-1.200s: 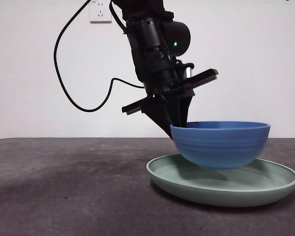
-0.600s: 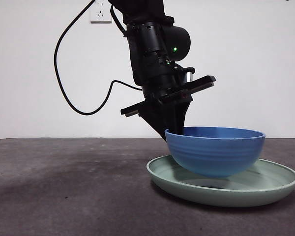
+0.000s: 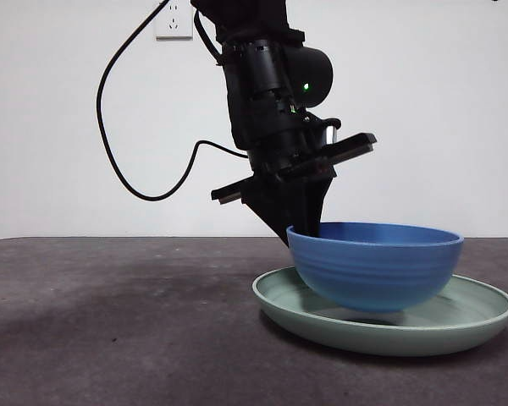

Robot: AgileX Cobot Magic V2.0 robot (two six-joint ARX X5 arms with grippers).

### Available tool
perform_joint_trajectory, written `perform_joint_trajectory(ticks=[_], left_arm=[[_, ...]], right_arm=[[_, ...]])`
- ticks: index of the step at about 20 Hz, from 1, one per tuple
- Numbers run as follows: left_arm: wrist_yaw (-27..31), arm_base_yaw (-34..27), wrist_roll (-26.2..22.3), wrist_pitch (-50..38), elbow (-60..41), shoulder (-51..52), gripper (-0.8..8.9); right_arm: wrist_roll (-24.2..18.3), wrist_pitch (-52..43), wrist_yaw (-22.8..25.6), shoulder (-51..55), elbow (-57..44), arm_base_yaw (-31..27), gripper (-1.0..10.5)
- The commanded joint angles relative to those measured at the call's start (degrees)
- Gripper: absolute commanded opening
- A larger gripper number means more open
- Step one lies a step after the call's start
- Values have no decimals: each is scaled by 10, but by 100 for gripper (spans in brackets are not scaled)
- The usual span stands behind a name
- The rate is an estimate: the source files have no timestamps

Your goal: Pick up the blue bowl, put it on the green plate, put it on desk

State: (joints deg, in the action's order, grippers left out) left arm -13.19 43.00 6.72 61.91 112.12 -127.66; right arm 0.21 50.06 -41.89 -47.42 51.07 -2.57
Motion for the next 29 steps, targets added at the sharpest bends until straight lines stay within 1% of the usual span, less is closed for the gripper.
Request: perform_joint_trajectory(ticks=[1,4,7,8,10,13,14,15,17,18,22,25,29], left_arm=[[23,7,-5,-3,18,-19,27],[27,8,-4,-2,18,-19,29],[27,13,10,-10,18,-19,39],[26,14,20,-12,18,-19,73],[26,14,35,-15,18,-19,186],[26,14,34,-14,19,-19,404],[26,12,36,-8,21,-16,462],[27,10,36,1,27,-13,501],[29,5,31,11,40,1,534],[36,2,25,17,48,12,534],[87,-7,-7,40,59,92,533],[92,-12,-30,67,59,173,532],[92,-12,-46,92,49,276,533]], right_arm=[[-7,-3,-2,-4,8,1,532],[-7,-3,-2,-4,8,1,532],[-7,-3,-2,-4,8,1,532],[-7,-3,-2,-4,8,1,532],[-7,-3,-2,-4,8,1,532],[-7,-3,-2,-4,8,1,532],[-8,-3,-1,-4,8,1,532],[-10,-3,-1,-4,8,1,532],[-11,-3,-1,-4,8,1,532],[-11,-3,-1,-4,8,1,532],[-11,-3,-1,-4,8,1,532],[-11,-2,-1,-4,8,1,532],[-11,14,-1,-4,8,1,532]])
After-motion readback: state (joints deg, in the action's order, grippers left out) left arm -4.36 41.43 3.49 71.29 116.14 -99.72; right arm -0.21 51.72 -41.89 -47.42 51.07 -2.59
